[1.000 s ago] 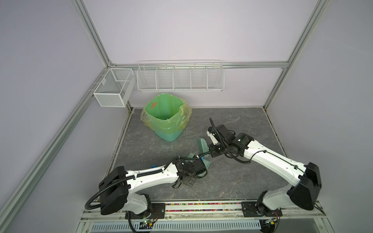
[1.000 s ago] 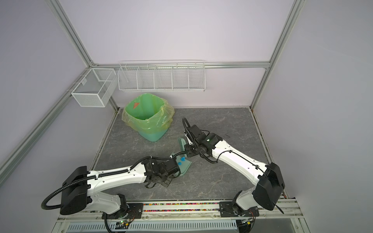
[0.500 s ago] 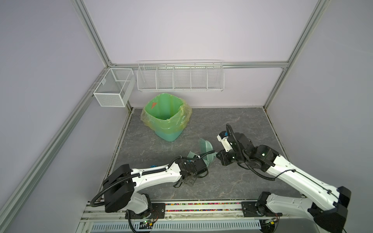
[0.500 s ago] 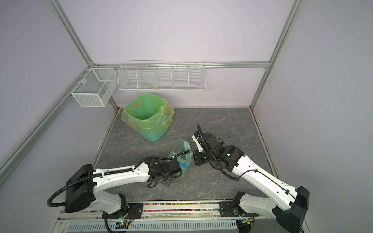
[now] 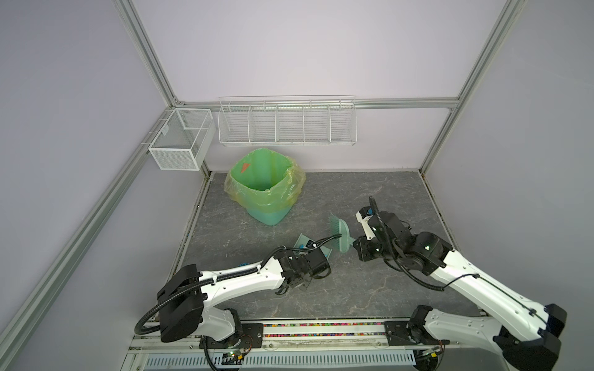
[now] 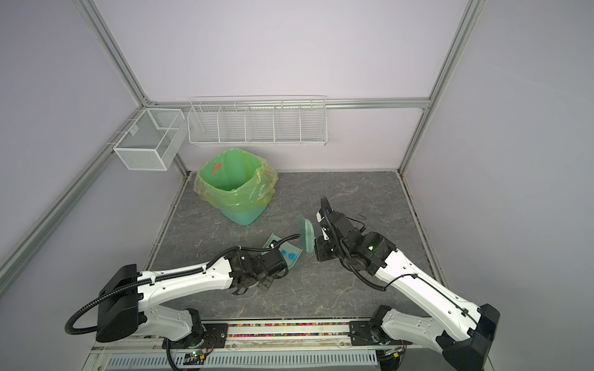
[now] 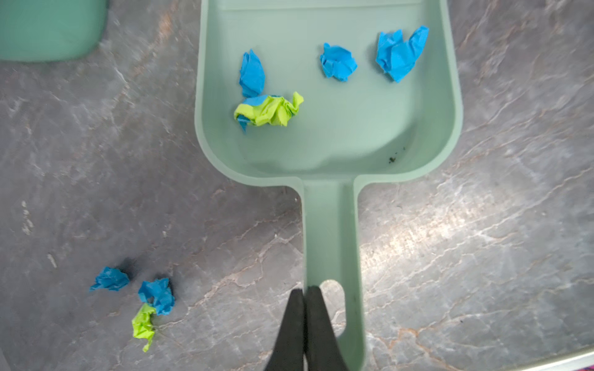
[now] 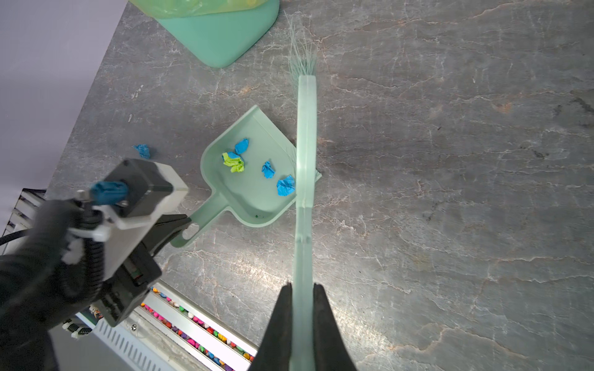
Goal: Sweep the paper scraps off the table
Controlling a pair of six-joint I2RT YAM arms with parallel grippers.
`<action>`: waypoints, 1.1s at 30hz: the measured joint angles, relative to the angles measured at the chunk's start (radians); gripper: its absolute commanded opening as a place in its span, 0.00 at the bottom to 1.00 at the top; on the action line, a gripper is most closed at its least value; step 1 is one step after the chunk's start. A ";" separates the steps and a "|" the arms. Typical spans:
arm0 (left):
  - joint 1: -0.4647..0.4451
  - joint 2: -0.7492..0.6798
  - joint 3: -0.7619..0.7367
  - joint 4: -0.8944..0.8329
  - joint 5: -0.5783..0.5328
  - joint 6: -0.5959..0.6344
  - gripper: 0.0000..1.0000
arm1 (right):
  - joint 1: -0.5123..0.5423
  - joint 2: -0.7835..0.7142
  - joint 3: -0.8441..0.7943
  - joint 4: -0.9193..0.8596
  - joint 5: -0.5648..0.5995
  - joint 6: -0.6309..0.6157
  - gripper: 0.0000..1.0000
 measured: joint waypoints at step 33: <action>0.489 -0.174 0.593 -0.121 -0.430 0.547 0.00 | -0.034 -0.127 -0.065 -0.029 0.021 0.019 0.07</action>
